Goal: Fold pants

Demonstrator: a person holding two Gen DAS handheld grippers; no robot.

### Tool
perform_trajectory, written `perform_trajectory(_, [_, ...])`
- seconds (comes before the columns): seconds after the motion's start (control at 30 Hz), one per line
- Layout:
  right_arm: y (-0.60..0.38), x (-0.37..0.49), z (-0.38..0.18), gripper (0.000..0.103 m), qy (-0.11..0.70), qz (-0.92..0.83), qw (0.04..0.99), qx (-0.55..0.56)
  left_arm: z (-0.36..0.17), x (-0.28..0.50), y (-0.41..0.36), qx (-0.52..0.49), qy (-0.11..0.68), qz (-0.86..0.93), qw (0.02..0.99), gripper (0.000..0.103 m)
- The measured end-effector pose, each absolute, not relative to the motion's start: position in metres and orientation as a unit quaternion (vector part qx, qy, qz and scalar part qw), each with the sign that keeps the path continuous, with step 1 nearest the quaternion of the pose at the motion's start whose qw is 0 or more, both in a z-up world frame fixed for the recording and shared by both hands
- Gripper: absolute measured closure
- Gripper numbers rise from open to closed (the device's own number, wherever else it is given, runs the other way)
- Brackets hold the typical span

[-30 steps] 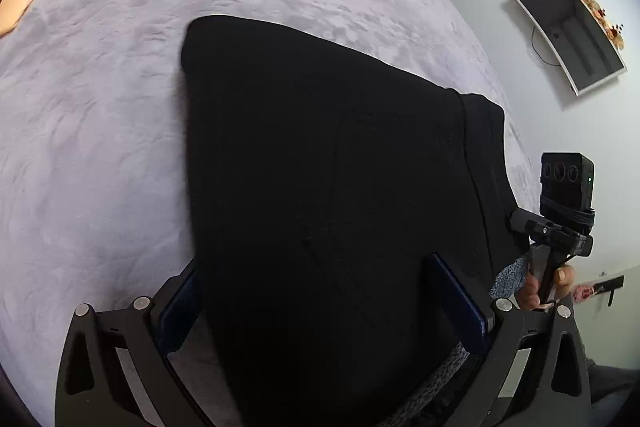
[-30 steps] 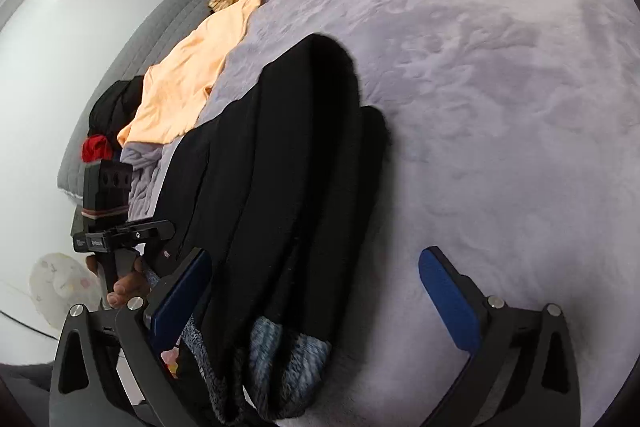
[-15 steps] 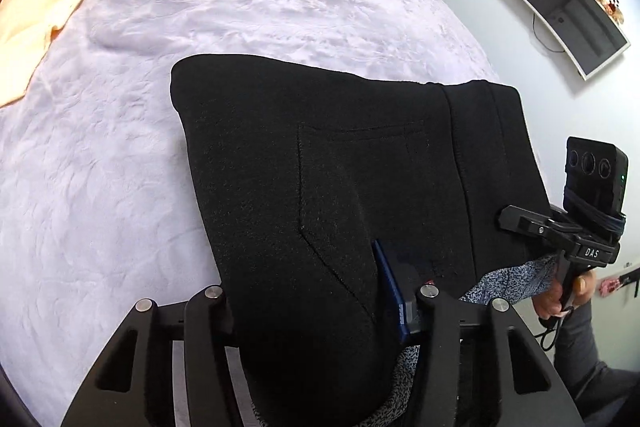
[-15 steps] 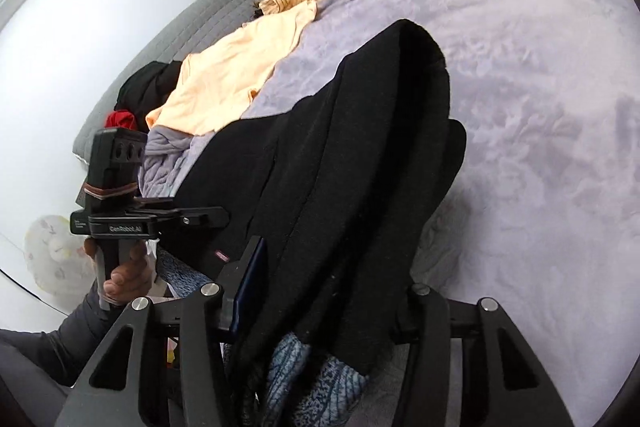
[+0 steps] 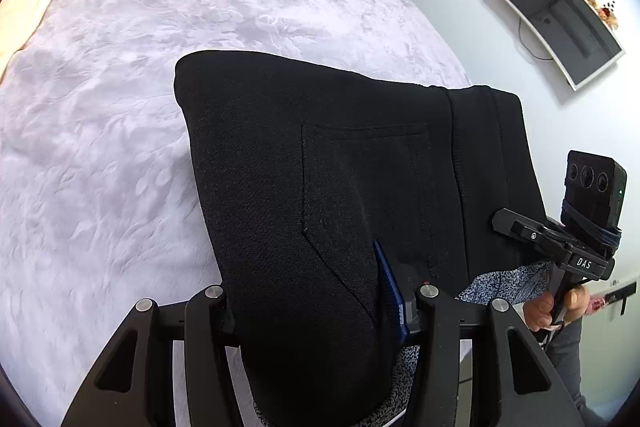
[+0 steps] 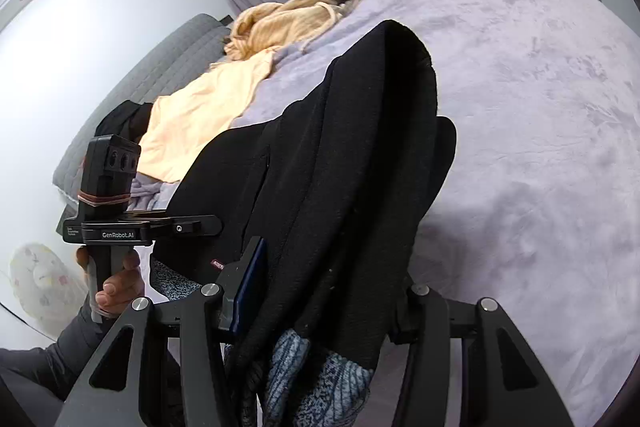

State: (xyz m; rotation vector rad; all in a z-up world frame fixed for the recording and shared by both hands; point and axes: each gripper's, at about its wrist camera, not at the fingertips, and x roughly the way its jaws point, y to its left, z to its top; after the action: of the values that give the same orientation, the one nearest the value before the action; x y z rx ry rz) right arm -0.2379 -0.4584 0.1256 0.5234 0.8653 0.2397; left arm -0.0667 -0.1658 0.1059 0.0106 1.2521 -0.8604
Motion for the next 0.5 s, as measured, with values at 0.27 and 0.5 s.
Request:
perform_trajectory(0.27, [-0.492, -0.204, 0.079, 0.047, 0.454, 0.103, 0.837, 0.286, 0.064, -0.049, -0.179, -0.005, 0.600, -0.363, 0.713, 0.047])
perform_trajectory(0.5, [-0.513, -0.217, 0.065, 0.021, 0.442, 0.062, 0.827, 0.341, 0.067, -0.056, -0.144, -0.006, 0.595, -0.309, 0.742, 0.005])
